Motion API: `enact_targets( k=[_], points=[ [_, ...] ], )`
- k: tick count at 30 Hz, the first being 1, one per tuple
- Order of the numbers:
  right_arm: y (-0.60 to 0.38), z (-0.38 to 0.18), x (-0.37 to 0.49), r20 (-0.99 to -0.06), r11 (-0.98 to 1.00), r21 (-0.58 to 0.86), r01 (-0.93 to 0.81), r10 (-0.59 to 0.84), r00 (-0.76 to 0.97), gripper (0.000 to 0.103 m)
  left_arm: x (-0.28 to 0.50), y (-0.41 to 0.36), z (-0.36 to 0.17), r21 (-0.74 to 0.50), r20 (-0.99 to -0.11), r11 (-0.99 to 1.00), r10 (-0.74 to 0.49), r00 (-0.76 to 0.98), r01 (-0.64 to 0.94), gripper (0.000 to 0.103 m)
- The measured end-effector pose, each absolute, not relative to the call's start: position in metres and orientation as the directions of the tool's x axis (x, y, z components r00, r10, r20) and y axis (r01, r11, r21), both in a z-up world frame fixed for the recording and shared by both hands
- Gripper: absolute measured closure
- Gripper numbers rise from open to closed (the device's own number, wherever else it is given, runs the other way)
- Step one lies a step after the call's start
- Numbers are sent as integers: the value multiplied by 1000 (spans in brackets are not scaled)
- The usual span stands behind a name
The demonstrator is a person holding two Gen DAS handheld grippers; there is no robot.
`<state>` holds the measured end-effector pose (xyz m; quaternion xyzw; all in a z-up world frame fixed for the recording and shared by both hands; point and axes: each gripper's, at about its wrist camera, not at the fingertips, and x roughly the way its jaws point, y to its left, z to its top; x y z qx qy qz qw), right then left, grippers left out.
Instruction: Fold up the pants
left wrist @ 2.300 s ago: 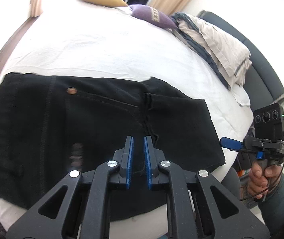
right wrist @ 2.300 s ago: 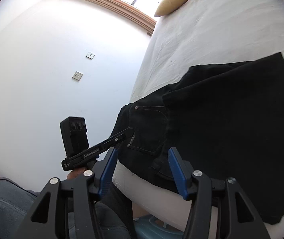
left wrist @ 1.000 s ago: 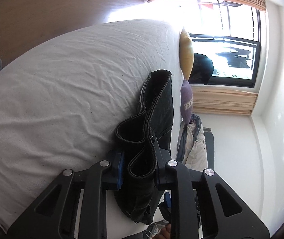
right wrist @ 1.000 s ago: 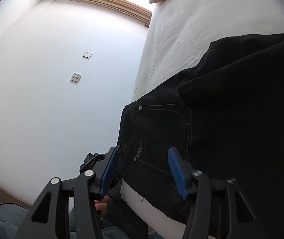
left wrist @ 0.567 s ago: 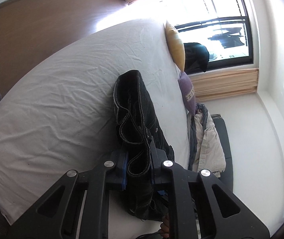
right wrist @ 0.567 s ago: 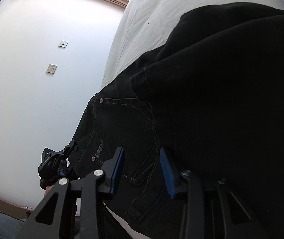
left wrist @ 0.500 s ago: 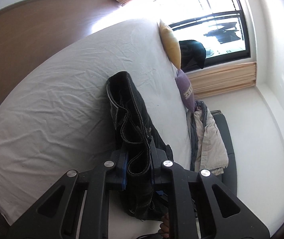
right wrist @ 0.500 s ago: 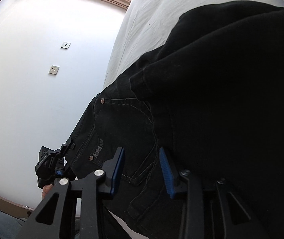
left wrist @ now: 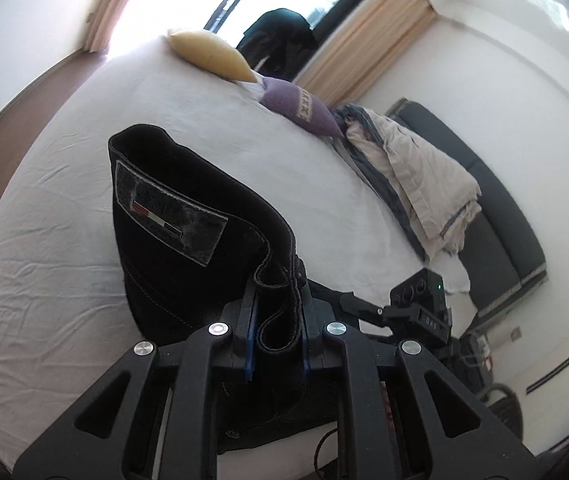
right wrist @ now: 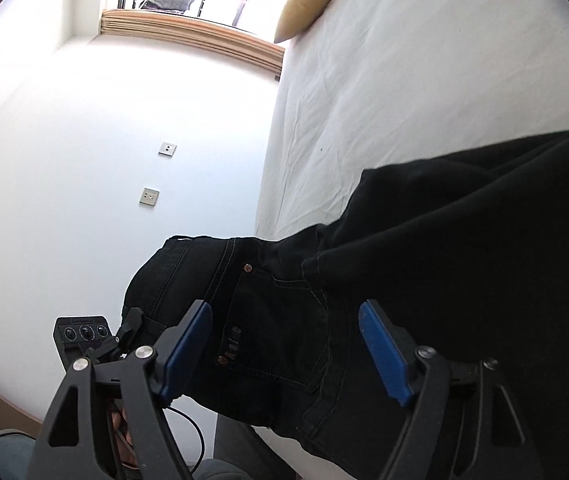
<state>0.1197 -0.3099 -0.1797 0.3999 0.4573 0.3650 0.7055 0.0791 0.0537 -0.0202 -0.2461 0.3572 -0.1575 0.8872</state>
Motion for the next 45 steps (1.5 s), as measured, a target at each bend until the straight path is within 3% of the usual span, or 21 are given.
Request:
enact_targets(
  k=[6, 16, 18, 20, 23, 26, 34, 40, 44, 45],
  points=[
    [-345, -174, 113, -283, 348, 922, -171, 906, 316, 17, 89, -62, -46, -395, -651, 873, -486, 582, 287, 89],
    [-326, -172, 118, -360, 418, 890, -182, 890, 280, 13, 76, -134, -76, -265, -729, 866, -468, 500, 424, 89],
    [-317, -165, 118, -417, 479, 847, -232, 868, 270, 28, 83, -143, -76, -235, -736, 869, -452, 503, 436, 89],
    [-313, -161, 119, -492, 549, 797, -250, 831, 259, 63, 81, -151, -76, -214, -741, 866, -446, 502, 452, 89],
    [-318, -158, 119, -554, 615, 746, -255, 786, 273, 76, 79, -164, -77, -198, -743, 855, -450, 497, 479, 89],
    [-329, -150, 114, -599, 666, 697, -266, 745, 294, 81, 77, -182, -77, -184, -739, 839, -462, 491, 512, 89],
    [-379, -138, 106, -661, 738, 625, -256, 674, 329, 84, 78, -250, -82, -172, -736, 781, -507, 448, 601, 89],
    [-411, -183, 116, -644, 708, 683, -181, 700, 308, 84, 97, -287, -128, -163, -784, 779, -475, 400, 605, 89],
    [-421, -219, 119, -610, 657, 747, -100, 738, 289, 74, 105, -292, -153, -227, -806, 777, -488, 335, 587, 84],
    [-425, -221, 117, -588, 635, 767, -91, 753, 295, 70, 102, -287, -151, -253, -800, 771, -507, 322, 585, 76]
  ],
)
